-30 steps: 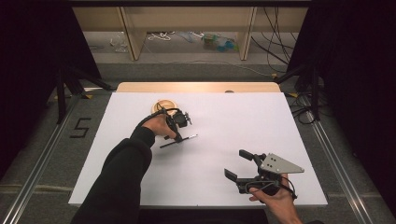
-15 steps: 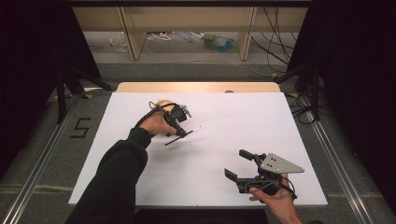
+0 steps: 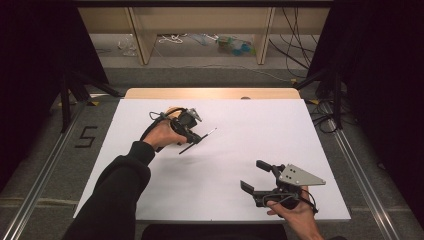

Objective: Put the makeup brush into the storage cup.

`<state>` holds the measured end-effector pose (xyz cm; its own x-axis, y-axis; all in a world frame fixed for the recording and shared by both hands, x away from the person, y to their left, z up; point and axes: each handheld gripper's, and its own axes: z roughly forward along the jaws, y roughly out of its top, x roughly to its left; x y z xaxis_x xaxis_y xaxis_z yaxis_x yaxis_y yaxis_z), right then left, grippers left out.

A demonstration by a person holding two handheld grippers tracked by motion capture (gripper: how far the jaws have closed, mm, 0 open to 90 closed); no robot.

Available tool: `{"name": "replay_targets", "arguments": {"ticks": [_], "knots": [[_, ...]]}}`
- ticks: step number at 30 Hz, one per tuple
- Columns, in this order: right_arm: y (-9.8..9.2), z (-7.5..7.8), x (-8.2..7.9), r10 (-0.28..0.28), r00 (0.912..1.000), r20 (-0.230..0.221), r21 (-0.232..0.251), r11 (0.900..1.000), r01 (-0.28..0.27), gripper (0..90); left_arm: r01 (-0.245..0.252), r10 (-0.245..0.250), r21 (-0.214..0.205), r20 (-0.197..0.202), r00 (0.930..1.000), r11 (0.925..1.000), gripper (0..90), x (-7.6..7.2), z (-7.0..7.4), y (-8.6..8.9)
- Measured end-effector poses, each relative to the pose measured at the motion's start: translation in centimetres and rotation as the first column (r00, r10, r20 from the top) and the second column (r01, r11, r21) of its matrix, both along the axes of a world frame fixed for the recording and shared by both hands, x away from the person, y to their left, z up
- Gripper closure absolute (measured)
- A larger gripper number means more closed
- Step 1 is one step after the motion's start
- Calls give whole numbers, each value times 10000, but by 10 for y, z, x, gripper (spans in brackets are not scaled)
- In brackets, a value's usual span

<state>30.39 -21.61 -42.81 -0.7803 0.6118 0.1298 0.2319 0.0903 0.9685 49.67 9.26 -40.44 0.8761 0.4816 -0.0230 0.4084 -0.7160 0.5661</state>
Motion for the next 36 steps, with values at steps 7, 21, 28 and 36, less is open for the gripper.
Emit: {"name": "replay_targets", "arguments": {"ticks": [7, 21, 28, 36], "knots": [[0, 0, 2, -45, 9996, 282, -74, 10000, 47, 160, -147, 179, -525, 602, 9980, 9985, 853, -6, 12, 10], [0, 0, 2, -56, 9994, 350, -96, 9999, 59, 160, -1505, 1969, -2818, 1444, 9697, 9476, 853, -18, 15, 26], [0, 0, 0, -19, 10000, 40, 61, 10000, 19, 160, -1887, 2696, -3718, 1790, 9462, 9089, 853, -21, 19, 34], [0, 0, 0, -9, 10000, 22, 49, 10000, 8, 160, -2334, 3426, -4130, 2132, 9150, 8803, 853, -19, 25, 48]]}}
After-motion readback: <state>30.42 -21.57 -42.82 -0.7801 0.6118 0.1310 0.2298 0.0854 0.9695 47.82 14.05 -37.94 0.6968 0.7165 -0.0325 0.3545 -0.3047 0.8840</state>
